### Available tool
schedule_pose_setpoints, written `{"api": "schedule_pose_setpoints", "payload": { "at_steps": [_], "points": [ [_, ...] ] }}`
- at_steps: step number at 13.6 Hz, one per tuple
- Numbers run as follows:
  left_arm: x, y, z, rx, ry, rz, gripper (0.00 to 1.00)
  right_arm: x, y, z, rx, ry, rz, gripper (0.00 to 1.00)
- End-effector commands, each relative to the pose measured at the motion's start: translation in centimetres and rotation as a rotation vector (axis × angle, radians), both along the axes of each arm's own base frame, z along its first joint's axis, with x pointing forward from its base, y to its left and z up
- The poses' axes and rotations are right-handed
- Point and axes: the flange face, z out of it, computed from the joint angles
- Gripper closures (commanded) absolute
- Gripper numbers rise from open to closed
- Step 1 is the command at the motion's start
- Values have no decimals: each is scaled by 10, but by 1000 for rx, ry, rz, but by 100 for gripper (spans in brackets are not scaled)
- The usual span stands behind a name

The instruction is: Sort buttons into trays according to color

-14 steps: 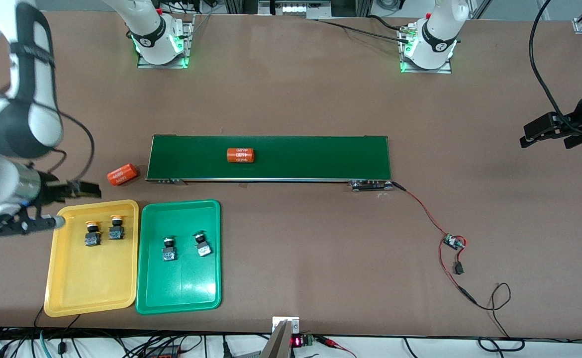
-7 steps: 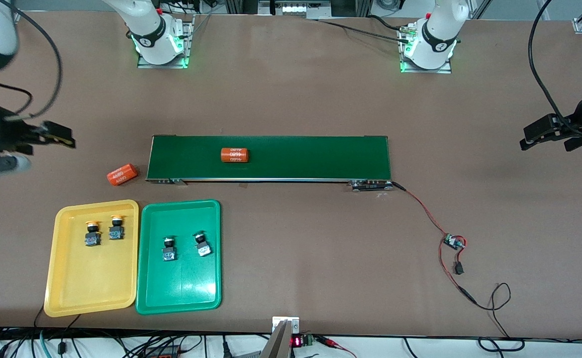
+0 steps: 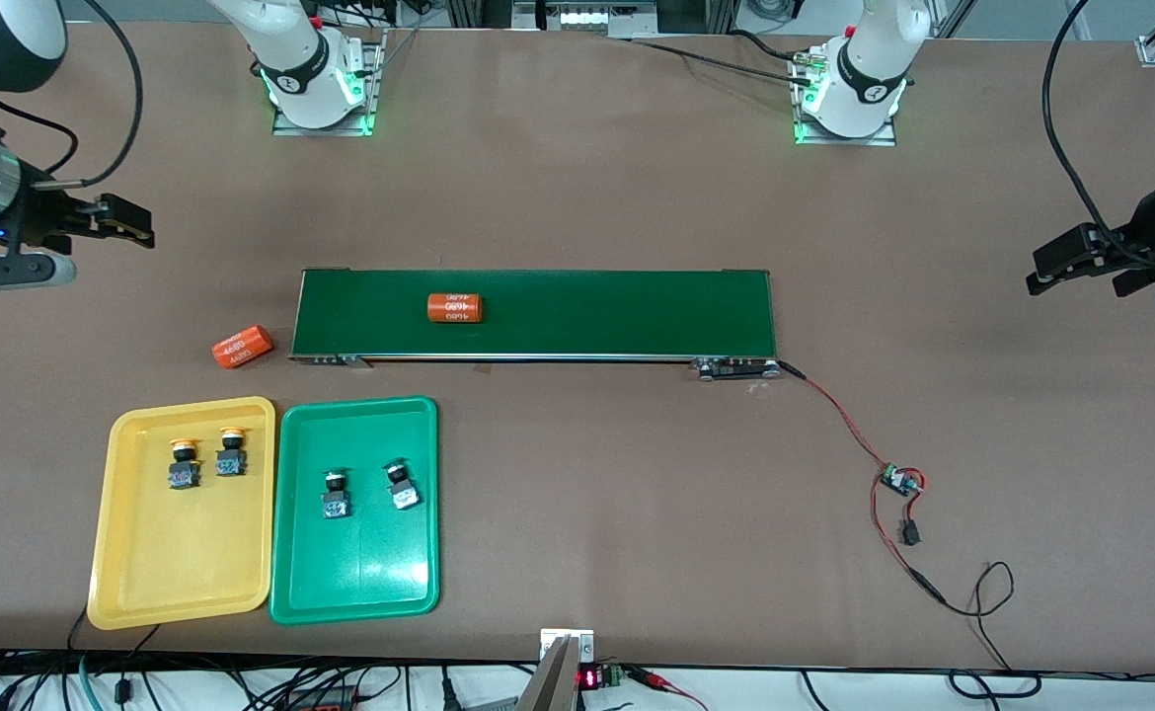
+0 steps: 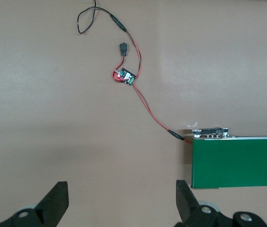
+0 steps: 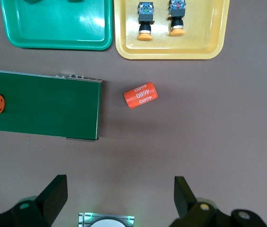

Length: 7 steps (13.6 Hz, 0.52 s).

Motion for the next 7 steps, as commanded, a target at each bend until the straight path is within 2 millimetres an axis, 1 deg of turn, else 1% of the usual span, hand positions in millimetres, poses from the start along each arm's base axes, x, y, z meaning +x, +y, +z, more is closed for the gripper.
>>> {"api": "schedule_pose_setpoints", "payload": {
  "at_steps": [1,3,7],
  "points": [
    [-13,-3,3,11,18,-5,0,-4,0,5,-11,-13,-3,0],
    [-12,-1,2,16,16,-4,0,0,-2,1,-8,-12,-3,0],
    [-12,0,2,19,16,-2,0,1,-6,1,-7,-14,-9,0]
  ]
}}
